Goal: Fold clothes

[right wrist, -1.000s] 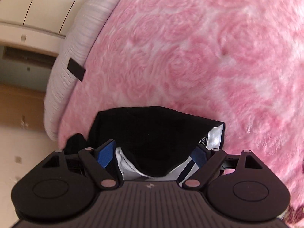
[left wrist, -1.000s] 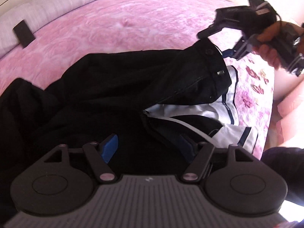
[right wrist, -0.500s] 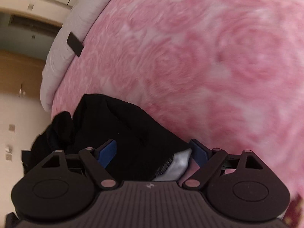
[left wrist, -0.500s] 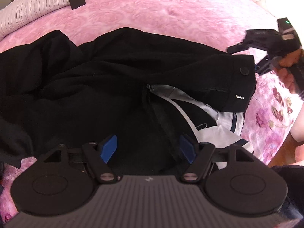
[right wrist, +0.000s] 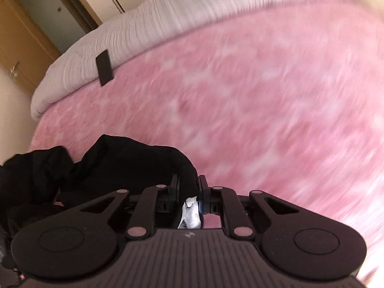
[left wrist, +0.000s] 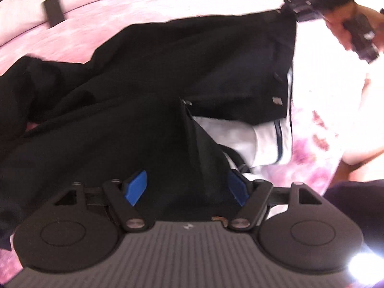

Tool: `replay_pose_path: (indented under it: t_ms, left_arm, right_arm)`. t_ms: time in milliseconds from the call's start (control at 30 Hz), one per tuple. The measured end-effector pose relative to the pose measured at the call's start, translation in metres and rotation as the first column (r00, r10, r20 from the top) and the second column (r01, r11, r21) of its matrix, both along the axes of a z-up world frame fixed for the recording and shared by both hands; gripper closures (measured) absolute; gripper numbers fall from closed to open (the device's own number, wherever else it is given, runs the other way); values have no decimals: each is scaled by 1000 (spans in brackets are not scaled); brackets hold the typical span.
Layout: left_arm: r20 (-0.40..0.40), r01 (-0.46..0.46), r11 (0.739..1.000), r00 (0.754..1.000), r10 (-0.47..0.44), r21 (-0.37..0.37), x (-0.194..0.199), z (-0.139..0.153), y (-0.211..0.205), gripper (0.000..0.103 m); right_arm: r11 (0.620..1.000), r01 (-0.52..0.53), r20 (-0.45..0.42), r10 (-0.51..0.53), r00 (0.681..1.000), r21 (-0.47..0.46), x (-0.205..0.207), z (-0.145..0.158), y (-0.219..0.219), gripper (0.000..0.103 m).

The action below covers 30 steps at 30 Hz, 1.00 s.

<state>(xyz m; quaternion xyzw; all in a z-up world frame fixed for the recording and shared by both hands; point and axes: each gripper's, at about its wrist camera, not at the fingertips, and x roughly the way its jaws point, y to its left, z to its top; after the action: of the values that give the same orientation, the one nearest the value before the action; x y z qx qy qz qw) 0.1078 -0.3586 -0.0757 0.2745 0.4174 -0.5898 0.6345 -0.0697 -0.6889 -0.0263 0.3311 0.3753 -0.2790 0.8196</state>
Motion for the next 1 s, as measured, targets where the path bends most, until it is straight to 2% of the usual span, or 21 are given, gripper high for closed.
replay_pose_path:
  t_ms: [167, 300, 567, 733, 833, 900, 933, 1000]
  left_arm:
    - [-49, 79, 994, 995, -83, -75, -46, 20, -59, 32]
    - [-76, 109, 988, 990, -118, -106, -90, 28, -123, 31]
    - [-98, 42, 996, 994, -49, -74, -163, 25, -264, 31]
    - [-51, 15, 997, 999, -18, -72, -182, 28, -323, 29]
    - [2, 16, 998, 1000, -16, -56, -183, 29, -341, 28]
    - [45, 25, 999, 999, -23, -41, -180, 29, -345, 23]
    - [61, 34, 999, 998, -32, -35, -178, 28, -345, 21]
    - [91, 51, 998, 995, -49, -23, -172, 25, -344, 19]
  right_arm:
    - [992, 11, -72, -20, 997, -125, -46, 39, -67, 93]
    - [982, -17, -112, -4, 994, -189, -86, 54, -139, 93]
    - [968, -84, -170, 44, 984, -235, -122, 25, -284, 94]
    - [957, -127, -208, 72, 976, -262, -144, 6, -375, 92]
    - [948, -152, -231, 87, 969, -280, -157, -5, -426, 81]
    - [942, -144, -236, 72, 969, -303, -160, -12, -417, 53]
    - [941, -137, -230, 66, 971, -308, -164, -13, -410, 45]
    - [940, -122, -218, 52, 974, -318, -173, -15, -396, 45]
